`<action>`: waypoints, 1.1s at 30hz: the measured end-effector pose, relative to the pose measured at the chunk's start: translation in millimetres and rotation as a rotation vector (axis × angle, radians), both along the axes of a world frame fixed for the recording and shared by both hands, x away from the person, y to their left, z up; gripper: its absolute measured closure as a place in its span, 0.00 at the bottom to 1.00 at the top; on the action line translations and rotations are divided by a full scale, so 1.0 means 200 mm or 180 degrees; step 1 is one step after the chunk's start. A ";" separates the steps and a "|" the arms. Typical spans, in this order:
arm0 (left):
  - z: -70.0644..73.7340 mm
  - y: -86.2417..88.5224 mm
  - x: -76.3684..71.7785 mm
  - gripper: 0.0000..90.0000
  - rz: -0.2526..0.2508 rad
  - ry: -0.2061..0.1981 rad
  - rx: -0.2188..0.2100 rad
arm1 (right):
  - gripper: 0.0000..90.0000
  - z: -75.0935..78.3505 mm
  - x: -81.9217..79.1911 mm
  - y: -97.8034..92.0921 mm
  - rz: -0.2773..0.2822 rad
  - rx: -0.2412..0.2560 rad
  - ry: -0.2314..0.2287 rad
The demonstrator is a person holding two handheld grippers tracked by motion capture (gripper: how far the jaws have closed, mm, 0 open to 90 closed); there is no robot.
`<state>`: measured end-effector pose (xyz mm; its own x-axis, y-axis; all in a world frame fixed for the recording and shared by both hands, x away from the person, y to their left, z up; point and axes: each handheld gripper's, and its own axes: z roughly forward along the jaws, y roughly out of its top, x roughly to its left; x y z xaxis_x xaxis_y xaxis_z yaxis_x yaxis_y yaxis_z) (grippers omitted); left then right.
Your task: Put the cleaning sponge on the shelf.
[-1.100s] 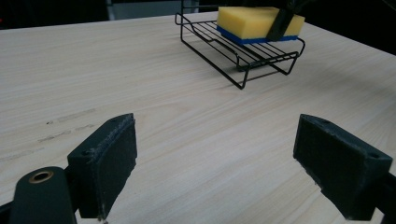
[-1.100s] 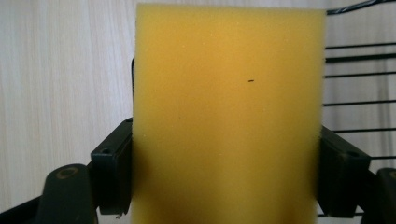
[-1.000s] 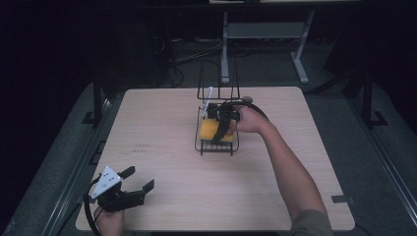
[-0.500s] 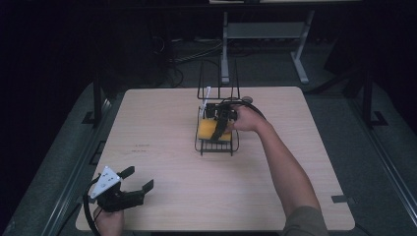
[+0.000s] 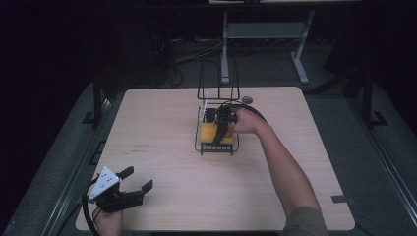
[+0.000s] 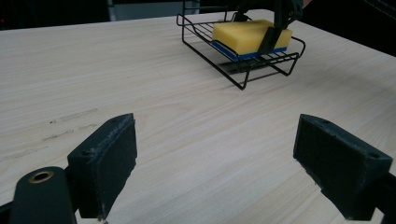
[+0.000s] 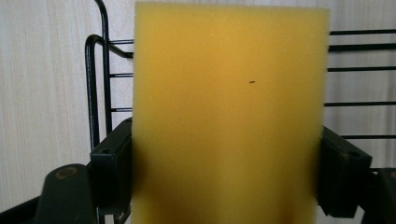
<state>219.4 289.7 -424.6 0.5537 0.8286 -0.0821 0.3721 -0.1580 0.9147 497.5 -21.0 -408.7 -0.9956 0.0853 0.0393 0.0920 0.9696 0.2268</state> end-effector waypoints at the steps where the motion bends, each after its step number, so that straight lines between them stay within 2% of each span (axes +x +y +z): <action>1: 0.00 0.00 0.00 0.14 0.0000 0.0001 0.0001 | 0.24 0.00 0.00 0.00 -0.0001 0.0001 -0.0001; 5: 0.00 0.00 0.00 0.14 0.0000 0.0001 -0.0002 | 0.24 0.01 -0.01 0.01 0.0006 -0.0041 -0.0009; 19: 0.00 0.00 0.00 0.14 -0.0005 0.0005 0.0002 | 0.19 0.03 -0.03 -0.01 -0.0007 -0.0046 -0.0065; 24: 0.00 -0.01 -0.01 0.14 -0.0009 0.0010 0.0005 | 0.18 0.05 -0.04 -0.02 0.0001 0.0082 -0.0118; 33: 0.00 -0.01 -0.01 0.14 -0.0016 0.0006 0.0004 | 0.17 0.10 -0.07 -0.03 0.0000 0.0135 -0.0177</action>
